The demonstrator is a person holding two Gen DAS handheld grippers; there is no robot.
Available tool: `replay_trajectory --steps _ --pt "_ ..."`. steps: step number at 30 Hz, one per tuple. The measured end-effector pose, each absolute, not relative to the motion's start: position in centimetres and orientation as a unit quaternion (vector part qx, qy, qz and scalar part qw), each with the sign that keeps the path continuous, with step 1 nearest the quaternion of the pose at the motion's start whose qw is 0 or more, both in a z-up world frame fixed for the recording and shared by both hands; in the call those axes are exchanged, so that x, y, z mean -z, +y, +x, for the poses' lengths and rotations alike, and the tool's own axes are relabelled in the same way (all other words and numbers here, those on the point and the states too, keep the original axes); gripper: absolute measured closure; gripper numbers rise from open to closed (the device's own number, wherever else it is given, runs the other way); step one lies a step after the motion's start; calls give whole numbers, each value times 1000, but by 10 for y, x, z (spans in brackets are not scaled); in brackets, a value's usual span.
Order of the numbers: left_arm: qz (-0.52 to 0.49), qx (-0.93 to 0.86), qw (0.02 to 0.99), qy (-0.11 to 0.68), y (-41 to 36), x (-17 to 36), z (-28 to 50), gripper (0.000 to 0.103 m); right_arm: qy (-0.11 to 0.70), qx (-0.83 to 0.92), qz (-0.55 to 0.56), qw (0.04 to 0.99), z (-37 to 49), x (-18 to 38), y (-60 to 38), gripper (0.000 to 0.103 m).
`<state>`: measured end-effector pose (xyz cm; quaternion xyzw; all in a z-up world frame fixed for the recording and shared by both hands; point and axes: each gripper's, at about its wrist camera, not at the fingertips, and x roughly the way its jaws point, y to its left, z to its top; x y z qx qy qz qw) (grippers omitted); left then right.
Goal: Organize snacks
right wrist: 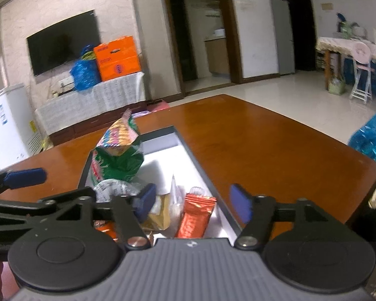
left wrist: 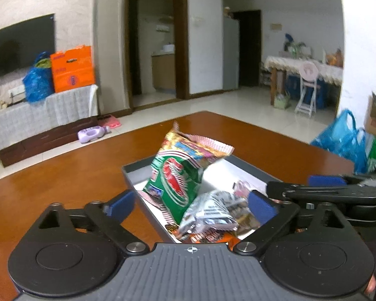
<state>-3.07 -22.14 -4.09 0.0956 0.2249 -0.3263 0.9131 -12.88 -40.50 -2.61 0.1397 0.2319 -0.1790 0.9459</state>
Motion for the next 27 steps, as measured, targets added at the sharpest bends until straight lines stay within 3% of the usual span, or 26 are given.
replay_trajectory --steps 1,7,14,19,27 --pt "86 327 912 230 -218 39 -29 0 227 184 148 945 -130 25 -405 17" --pt "98 329 911 227 -201 33 -39 0 197 189 133 953 -140 19 -391 5" --pt "130 320 909 232 -179 24 -65 0 173 206 147 952 -167 9 -375 4" --pt "155 320 901 249 -166 24 -91 0 236 207 177 933 -190 6 -356 4" --pt "164 307 887 302 -154 30 -118 0 265 192 131 936 -220 7 -313 4"
